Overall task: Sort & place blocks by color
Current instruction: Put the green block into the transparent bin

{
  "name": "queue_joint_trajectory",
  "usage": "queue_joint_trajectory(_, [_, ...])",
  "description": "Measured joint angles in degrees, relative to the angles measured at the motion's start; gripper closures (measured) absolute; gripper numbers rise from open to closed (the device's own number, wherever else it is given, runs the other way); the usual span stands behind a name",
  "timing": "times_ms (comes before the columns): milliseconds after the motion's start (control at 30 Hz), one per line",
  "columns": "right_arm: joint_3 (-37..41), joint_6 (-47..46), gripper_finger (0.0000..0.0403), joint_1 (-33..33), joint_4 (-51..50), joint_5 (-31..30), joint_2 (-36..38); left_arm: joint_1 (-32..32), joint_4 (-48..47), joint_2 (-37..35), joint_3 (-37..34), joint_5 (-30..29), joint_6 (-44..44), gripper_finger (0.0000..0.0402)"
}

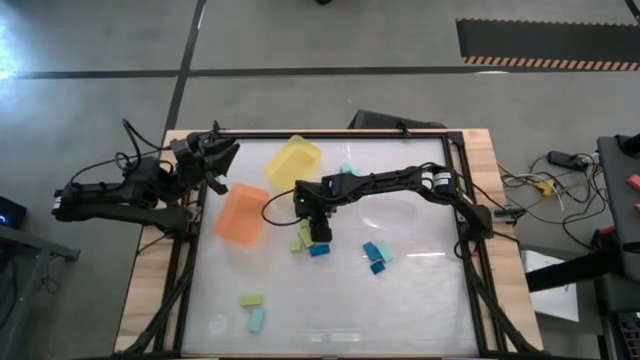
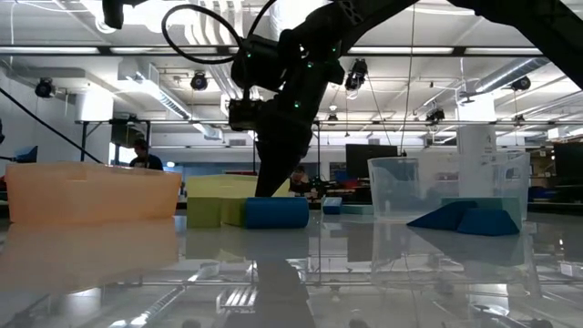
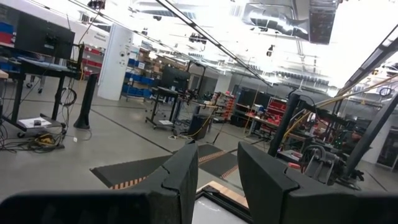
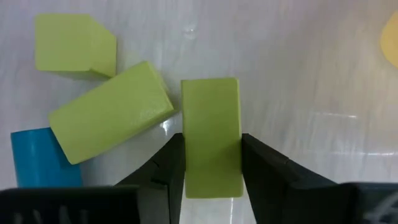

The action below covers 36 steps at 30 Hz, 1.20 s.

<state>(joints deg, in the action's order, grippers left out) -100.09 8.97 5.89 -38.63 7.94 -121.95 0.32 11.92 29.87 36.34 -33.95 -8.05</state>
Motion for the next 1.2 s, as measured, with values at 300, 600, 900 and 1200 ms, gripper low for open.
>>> queue_joint_trajectory(300, [0.0, -2.0, 0.0287, 0.3, -0.5, 0.0, 0.9, 0.0, 0.0, 0.3, 0.0, 0.0, 0.0, 0.0304])
queue_joint_trajectory(600, [0.0, -7.1, 0.0287, 1.8, -7.1, -0.6, 8.3, 0.0, 0.0, 0.4, 0.0, -0.7, 0.0, 0.0304])
queue_joint_trajectory(900, [0.0, -13.3, 0.0287, 2.8, -16.5, -0.9, 19.9, 0.0, 0.0, 0.5, 0.0, -1.1, 0.0, 0.0304])
queue_joint_trajectory(1200, [3.6, -15.6, 0.0287, 2.8, -22.7, -3.7, 29.3, 0.0, 0.0, 0.4, 0.0, -1.5, -0.1, 0.0304])
